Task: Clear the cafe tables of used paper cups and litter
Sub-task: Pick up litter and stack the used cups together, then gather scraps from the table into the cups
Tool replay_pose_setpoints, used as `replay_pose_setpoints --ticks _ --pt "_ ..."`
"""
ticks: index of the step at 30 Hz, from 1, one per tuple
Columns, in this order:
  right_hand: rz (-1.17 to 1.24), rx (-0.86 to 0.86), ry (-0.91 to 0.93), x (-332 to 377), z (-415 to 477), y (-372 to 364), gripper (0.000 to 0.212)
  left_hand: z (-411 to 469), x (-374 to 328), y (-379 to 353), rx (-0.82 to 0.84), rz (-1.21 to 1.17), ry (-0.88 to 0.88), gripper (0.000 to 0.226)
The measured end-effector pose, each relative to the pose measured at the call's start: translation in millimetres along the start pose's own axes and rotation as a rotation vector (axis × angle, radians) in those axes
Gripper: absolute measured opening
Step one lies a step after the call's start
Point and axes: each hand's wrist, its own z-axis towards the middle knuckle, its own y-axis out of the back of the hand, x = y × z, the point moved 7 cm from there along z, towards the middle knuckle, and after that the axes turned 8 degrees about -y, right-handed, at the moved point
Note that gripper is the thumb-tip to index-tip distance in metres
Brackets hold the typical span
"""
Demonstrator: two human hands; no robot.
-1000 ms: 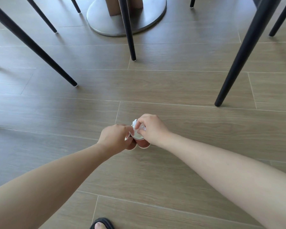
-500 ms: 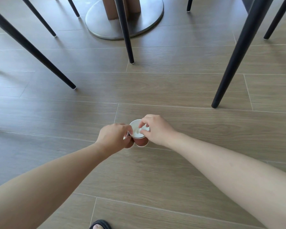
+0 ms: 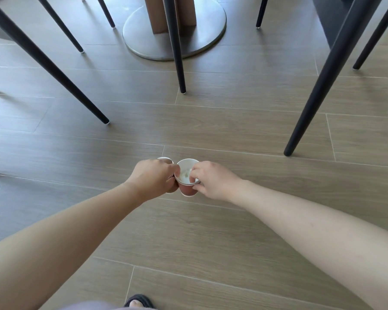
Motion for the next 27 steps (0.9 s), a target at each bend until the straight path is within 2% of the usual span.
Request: replay_pose_setpoints --ticks 6,14,21,27 --pt "0.025 -0.058 -0.033 41.0 -29.2 102.2 0.014 -22.6 -16.5 118.7 0.035 0.086 -0.043 0.021" --pt "0.064 -0.138 0.013 172.2 -96.0 304.5 0.007 -116.5 -27.4 346.8 0.070 -0.024 -0.043 0.026" --pt "0.096 -0.206 0.000 275.1 -130.9 472.6 0.007 -189.1 -19.9 536.9 -0.055 -0.149 0.065 0.021" --pt "0.167 -0.340 -0.053 345.6 -148.9 563.4 0.009 -234.4 1.0 637.0 -0.150 -0.227 0.109 0.026"
